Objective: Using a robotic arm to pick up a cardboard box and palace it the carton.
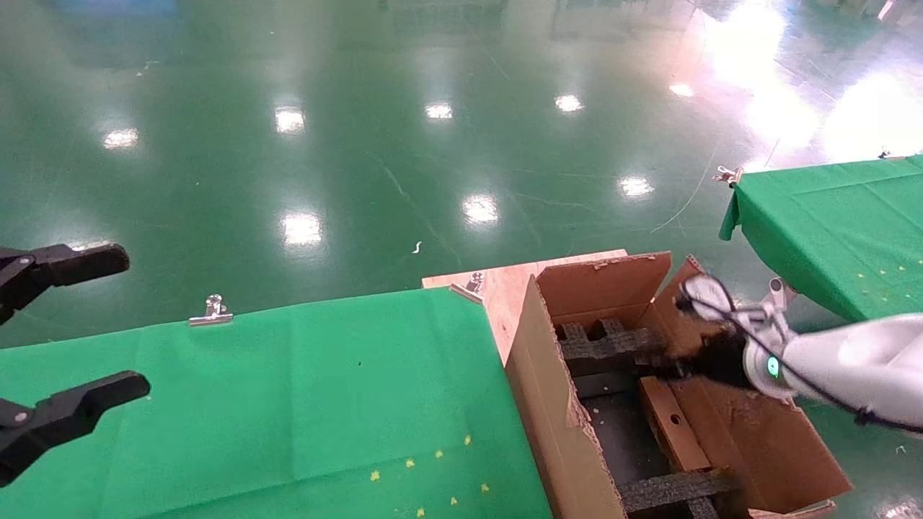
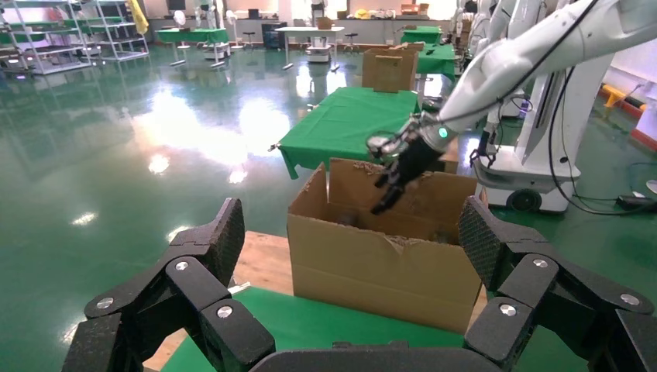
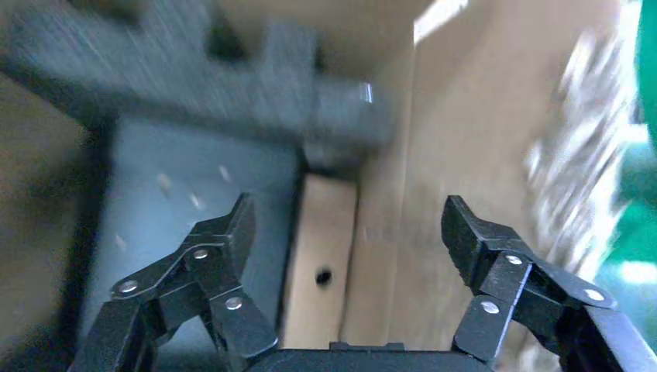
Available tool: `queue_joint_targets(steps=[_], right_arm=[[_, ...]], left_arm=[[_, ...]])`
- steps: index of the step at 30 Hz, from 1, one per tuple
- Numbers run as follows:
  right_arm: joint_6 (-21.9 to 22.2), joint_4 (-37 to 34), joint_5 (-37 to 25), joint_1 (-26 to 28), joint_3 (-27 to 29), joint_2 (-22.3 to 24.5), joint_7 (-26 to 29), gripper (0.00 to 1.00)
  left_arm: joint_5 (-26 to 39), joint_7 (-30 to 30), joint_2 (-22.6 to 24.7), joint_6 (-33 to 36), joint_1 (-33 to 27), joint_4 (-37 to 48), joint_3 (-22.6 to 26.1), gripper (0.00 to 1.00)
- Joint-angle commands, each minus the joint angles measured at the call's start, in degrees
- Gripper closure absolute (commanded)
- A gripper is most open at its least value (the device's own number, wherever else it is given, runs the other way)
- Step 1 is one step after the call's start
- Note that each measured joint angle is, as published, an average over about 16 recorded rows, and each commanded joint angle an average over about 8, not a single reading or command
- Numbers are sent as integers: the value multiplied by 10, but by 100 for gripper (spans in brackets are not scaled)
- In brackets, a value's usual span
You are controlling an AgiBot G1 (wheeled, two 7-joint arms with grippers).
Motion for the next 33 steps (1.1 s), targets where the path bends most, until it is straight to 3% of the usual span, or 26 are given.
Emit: queue_joint_targets(steps=[1,6,15,19,28,33], right_arm=[[-4,19,-1,17,7,7,-4,0],[-16,43,45,75,30,8,-57,0],[-65,52,217,159,63,6,-209,0],[-75,53,240,169,68,7,-222,0],[-68,51,217,154,65,6,-207,0],[-86,49,241,134,94,2,-239,0]], left_arm=[[0,0,0,0,0,0,0,0],[0,0,0,0,0,0,0,0],[0,0,0,0,0,0,0,0],[0,0,0,0,0,0,0,0],[0,0,0,0,0,0,0,0],[0,0,0,0,0,0,0,0]])
